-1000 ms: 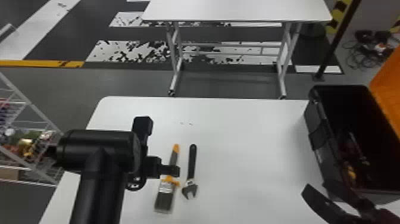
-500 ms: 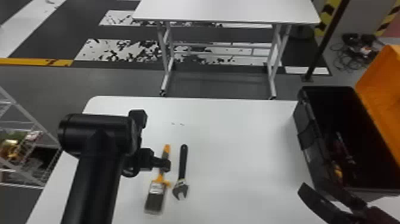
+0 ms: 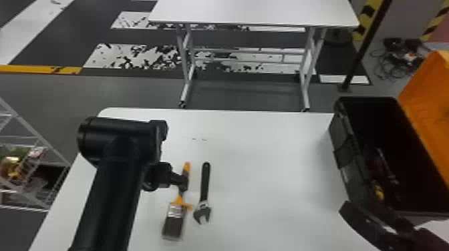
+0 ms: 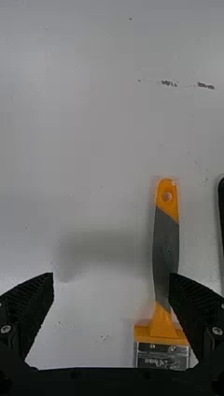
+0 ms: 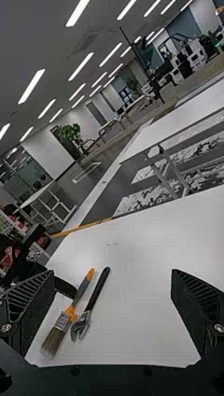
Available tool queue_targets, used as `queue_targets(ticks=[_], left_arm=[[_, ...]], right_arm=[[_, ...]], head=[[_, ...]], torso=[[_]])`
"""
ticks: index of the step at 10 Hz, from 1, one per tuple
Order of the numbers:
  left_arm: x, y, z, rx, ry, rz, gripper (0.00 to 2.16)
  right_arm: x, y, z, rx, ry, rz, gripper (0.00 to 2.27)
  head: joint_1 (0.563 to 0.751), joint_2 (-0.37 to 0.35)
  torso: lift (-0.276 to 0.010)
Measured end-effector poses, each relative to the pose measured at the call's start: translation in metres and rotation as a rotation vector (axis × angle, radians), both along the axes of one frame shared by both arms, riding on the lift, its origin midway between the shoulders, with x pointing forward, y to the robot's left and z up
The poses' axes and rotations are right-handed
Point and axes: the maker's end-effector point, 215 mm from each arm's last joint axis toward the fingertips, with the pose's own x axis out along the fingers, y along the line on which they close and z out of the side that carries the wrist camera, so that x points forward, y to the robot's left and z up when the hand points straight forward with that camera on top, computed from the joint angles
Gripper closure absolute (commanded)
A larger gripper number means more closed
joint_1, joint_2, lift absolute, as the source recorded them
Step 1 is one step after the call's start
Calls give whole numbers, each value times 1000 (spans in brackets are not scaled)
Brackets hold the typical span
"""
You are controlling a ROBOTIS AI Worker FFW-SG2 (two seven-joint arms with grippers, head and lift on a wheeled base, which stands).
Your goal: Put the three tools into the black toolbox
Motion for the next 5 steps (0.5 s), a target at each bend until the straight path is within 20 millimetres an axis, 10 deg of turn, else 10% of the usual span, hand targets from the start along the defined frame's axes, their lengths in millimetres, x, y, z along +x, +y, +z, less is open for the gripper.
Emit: queue_targets(ticks=[5], left_arm=[[8,-8,6,-30,-12,-4,90]], right_arm=[[-1,-17,3,0,-3,-16,76]], head=[[695,0]], torso=[[-51]])
